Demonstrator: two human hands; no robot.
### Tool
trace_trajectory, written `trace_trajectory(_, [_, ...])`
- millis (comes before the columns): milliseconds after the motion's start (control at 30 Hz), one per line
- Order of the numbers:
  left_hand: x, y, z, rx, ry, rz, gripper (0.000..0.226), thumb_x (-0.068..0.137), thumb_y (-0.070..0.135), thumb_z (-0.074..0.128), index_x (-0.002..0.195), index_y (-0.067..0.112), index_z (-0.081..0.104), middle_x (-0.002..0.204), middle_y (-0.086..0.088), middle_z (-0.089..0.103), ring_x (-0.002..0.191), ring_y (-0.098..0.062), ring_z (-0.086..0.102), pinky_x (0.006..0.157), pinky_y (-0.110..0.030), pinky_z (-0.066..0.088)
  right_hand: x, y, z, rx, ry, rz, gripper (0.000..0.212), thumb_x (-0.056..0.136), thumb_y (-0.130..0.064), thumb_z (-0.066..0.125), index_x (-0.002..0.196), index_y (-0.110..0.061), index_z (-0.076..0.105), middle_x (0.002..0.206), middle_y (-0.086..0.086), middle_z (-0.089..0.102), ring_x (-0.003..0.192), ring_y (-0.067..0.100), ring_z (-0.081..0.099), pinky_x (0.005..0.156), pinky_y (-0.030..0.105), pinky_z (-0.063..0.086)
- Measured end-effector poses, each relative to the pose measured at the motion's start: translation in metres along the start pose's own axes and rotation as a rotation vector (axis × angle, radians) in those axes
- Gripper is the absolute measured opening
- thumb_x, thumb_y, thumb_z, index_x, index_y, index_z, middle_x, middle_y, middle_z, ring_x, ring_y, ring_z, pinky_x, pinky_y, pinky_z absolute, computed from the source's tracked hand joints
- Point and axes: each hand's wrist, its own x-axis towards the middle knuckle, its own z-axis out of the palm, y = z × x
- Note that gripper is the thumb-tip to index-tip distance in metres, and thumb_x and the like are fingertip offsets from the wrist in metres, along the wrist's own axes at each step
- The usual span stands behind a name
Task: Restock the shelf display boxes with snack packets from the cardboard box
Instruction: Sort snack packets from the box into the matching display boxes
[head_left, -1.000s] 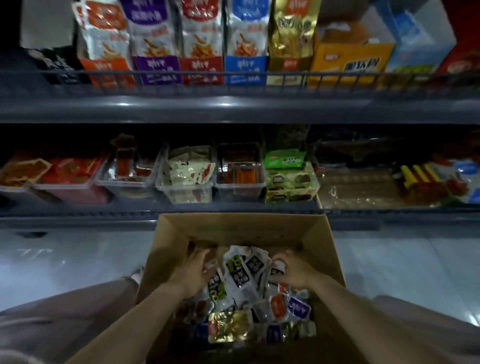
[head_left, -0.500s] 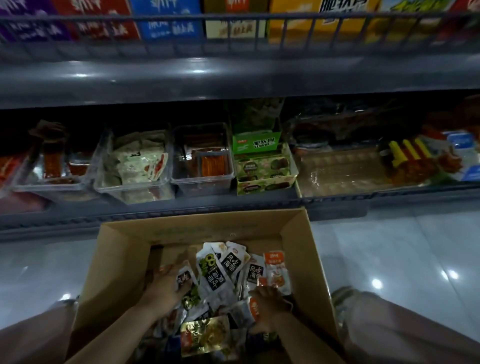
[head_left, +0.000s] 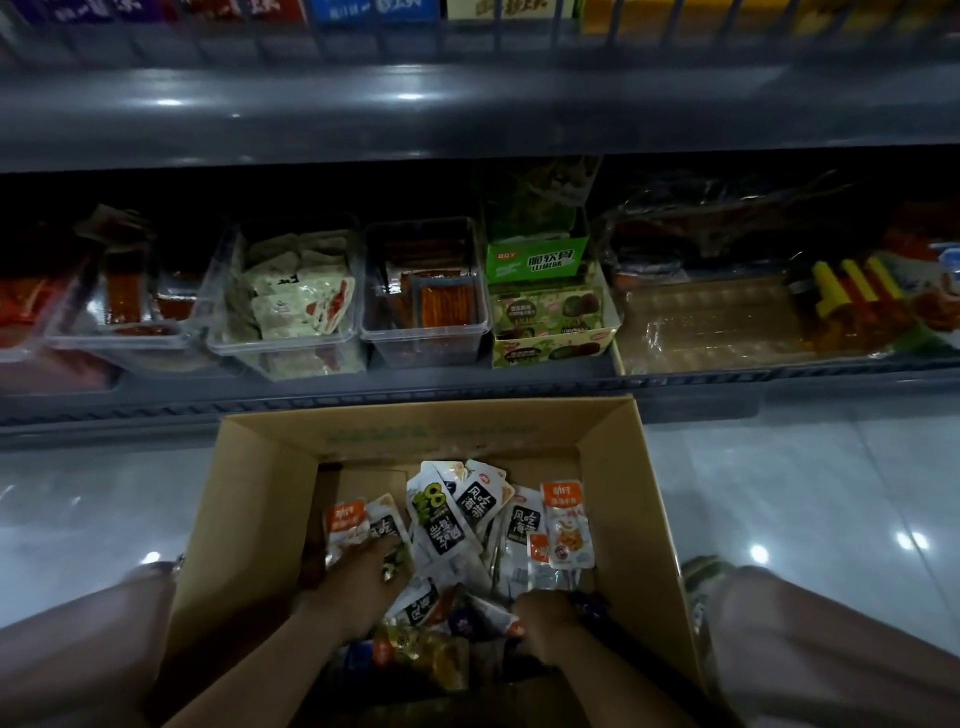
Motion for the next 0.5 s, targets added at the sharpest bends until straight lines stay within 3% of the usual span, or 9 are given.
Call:
trace_trajectory(133, [-0.004, 0.0, 0.003, -0.01, -0.004, -0.009, 0.036, 0.097, 0.031, 0.051, 0.132, 0.021, 0.05, 0.133, -0.003, 0.057, 0.116, -0.018, 0.053, 0.09, -0.021, 0.041, -0.003, 0.006, -0.006, 0.376, 0.029, 0.016, 0.046, 0.085, -0.027, 0.069, 0.125, -0.012, 0.054, 0.119, 0.01, 0.06, 0.109, 0.024, 0.059, 0.088, 0.03, 0.048])
trace_trajectory(233, [-0.003, 0.003, 0.001, -0.16, -0.007, -0.042, 0.036, 0.095, 0.035, 0.054, 0.13, 0.024, 0.051, 0.131, 0.001, 0.056, 0.107, -0.011, 0.052, 0.087, -0.022, 0.045, -0.011, 0.007, -0.032, 0.687, 0.083, -0.017, 0.038, 0.083, -0.027, 0.07, 0.118, -0.017, 0.059, 0.11, 0.002, 0.066, 0.097, 0.014, 0.064, 0.082, 0.029, 0.053])
trace_trajectory(300, [-0.006, 0.012, -0.004, -0.306, -0.052, -0.083, 0.043, 0.092, 0.043, 0.057, 0.131, 0.03, 0.044, 0.127, 0.008, 0.049, 0.111, -0.011, 0.049, 0.083, -0.021, 0.044, -0.023, 0.007, -0.057, 0.775, 0.13, -0.076, 0.03, 0.084, -0.029, 0.071, 0.109, -0.015, 0.065, 0.107, 0.001, 0.069, 0.094, 0.012, 0.065, 0.084, 0.026, 0.052])
trace_trajectory(400, [-0.008, 0.02, -0.012, -0.472, -0.089, -0.123, 0.076, 0.077, 0.058, 0.068, 0.141, 0.028, 0.04, 0.138, 0.004, 0.047, 0.124, -0.018, 0.048, 0.098, -0.031, 0.044, -0.046, 0.002, -0.089, 0.853, 0.165, -0.149, 0.028, 0.085, -0.03, 0.071, 0.111, -0.019, 0.066, 0.111, -0.003, 0.069, 0.091, 0.003, 0.063, 0.076, 0.016, 0.047])
trace_trajectory(500, [-0.013, 0.025, -0.023, -0.556, -0.087, -0.08, 0.084, 0.062, 0.069, 0.072, 0.133, 0.032, 0.048, 0.135, 0.005, 0.052, 0.122, -0.016, 0.051, 0.102, -0.034, 0.043, -0.066, -0.003, -0.112, 0.924, 0.207, -0.205, 0.027, 0.083, -0.029, 0.073, 0.108, -0.02, 0.067, 0.111, -0.001, 0.07, 0.097, 0.007, 0.066, 0.086, 0.023, 0.053])
